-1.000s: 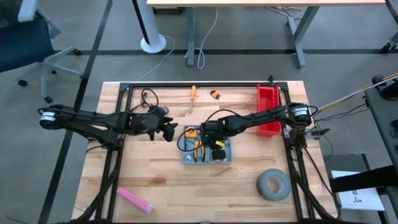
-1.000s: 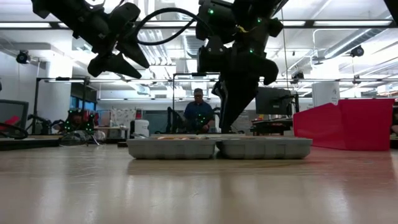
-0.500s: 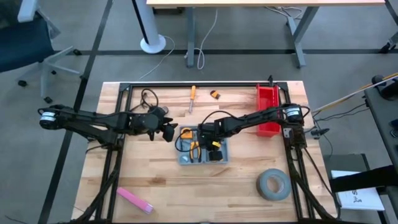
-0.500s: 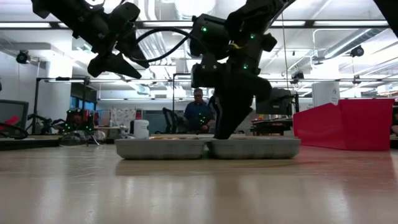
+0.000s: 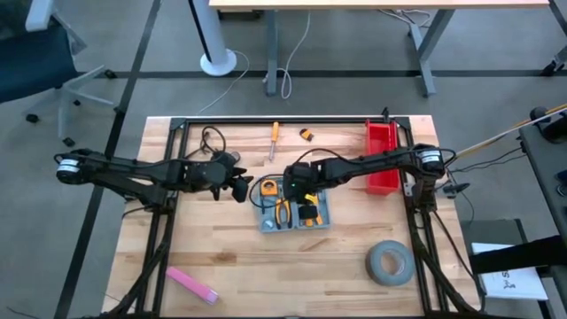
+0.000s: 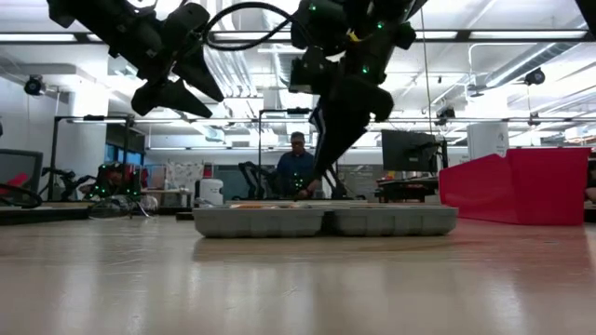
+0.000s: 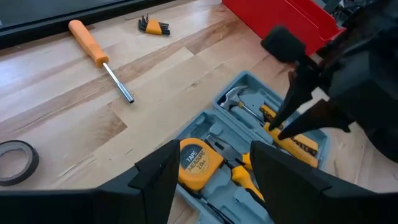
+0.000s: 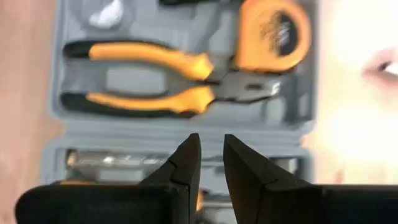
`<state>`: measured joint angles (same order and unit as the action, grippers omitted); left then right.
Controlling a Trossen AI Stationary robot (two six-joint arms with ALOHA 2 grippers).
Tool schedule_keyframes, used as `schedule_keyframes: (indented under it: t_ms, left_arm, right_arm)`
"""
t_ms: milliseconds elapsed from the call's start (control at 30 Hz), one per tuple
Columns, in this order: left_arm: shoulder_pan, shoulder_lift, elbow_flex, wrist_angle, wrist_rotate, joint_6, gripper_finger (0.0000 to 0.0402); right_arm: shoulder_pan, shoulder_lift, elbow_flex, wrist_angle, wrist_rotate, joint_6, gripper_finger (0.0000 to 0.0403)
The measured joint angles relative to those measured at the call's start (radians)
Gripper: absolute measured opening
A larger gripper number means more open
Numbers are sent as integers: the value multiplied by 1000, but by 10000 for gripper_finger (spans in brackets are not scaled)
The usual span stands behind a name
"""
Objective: Prefit tool cases
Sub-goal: Put the transparent flat screwdriver into the gray pre-fit tool case, then put the yellow nut driver into the gray pre-fit tool case
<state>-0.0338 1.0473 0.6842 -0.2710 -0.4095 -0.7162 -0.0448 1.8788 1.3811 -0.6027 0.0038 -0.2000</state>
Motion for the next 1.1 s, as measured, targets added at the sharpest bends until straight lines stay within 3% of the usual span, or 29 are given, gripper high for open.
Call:
schedule_keyframes:
  t_ms: [233, 467, 733, 1100]
  left_arm:
    - [1, 0, 0, 1, -4, 32, 204]
    - [1, 0, 0, 1, -73, 53, 204]
    - [1, 0, 0, 3, -78, 53, 204]
    - [4, 36, 0, 119, -116, 52, 204]
  right_arm:
    - [-84, -3, 2, 48, -32, -47, 50]
    - [-182, -3, 2, 69, -90, -46, 64]
    - [-203, -4, 2, 73, -90, -47, 74]
    - [-220, -44, 2, 77, -27, -6, 46]
